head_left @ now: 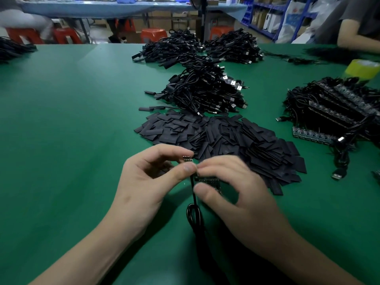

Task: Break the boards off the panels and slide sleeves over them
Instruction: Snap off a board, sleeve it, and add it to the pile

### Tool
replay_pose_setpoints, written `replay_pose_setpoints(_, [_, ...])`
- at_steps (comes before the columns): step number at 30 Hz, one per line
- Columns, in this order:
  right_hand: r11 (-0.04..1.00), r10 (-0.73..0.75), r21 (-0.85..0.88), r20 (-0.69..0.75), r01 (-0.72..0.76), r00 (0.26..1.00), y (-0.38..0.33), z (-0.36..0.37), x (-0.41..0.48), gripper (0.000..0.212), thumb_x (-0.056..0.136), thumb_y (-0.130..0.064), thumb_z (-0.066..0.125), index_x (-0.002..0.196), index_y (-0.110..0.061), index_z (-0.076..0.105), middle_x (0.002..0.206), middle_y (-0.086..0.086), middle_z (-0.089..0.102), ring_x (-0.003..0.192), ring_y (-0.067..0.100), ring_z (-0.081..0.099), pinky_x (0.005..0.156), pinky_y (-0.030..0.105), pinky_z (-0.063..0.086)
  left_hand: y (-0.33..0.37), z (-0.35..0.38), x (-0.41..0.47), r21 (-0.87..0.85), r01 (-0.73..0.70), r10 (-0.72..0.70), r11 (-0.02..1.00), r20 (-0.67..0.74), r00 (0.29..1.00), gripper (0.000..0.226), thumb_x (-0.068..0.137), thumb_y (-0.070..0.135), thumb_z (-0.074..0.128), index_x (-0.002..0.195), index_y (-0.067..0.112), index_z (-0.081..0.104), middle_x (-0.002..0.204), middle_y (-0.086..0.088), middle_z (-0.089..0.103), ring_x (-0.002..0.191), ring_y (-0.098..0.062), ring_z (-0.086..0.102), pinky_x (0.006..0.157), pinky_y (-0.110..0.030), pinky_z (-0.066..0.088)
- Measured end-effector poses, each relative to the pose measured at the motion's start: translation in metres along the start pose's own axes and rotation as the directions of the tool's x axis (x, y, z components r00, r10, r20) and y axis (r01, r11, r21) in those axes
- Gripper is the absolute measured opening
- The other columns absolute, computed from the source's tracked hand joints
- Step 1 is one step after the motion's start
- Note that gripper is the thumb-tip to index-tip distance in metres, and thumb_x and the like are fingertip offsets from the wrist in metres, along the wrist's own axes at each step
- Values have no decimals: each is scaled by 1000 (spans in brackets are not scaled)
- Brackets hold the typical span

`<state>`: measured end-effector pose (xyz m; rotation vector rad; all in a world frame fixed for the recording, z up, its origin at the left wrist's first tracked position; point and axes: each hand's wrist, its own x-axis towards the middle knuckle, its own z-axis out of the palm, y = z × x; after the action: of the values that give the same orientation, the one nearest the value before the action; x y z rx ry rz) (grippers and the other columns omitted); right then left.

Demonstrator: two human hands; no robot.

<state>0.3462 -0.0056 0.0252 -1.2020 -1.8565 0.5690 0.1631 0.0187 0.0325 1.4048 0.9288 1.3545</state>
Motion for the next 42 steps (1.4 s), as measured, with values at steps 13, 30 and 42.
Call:
replay_pose_setpoints(13, [569, 244, 747, 246, -344, 938, 2, -59, 18, 21, 95, -31, 57, 83, -15, 61, 56, 0, 44, 46, 15, 43, 41, 25, 39, -20, -23, 12, 875, -295, 156, 383, 253, 955, 33, 84, 40, 75, 116, 31, 74, 108, 18, 71, 101, -16, 60, 84, -40, 50])
replay_pose_setpoints(30, [941, 297, 114, 177, -319, 938, 11, -22, 3, 43, 85, -57, 63, 91, -15, 68, 61, -6, 39, 56, 8, 35, 54, 31, 28, -13, -6, -1, 495, -205, 123, 844, 193, 973, 16, 88, 23, 71, 100, 31, 78, 95, 17, 75, 92, -11, 71, 81, -30, 55])
replay_pose_setpoints(42, [901, 296, 260, 222, -349, 929, 13, -19, 0, 48, 90, -59, 53, 89, -14, 67, 58, -7, 38, 51, 10, 35, 52, 34, 29, -6, 8, -9, 514, -334, 302, 791, 147, 942, 33, 76, 27, 84, 107, 31, 73, 98, 22, 74, 91, 2, 70, 81, -10, 50])
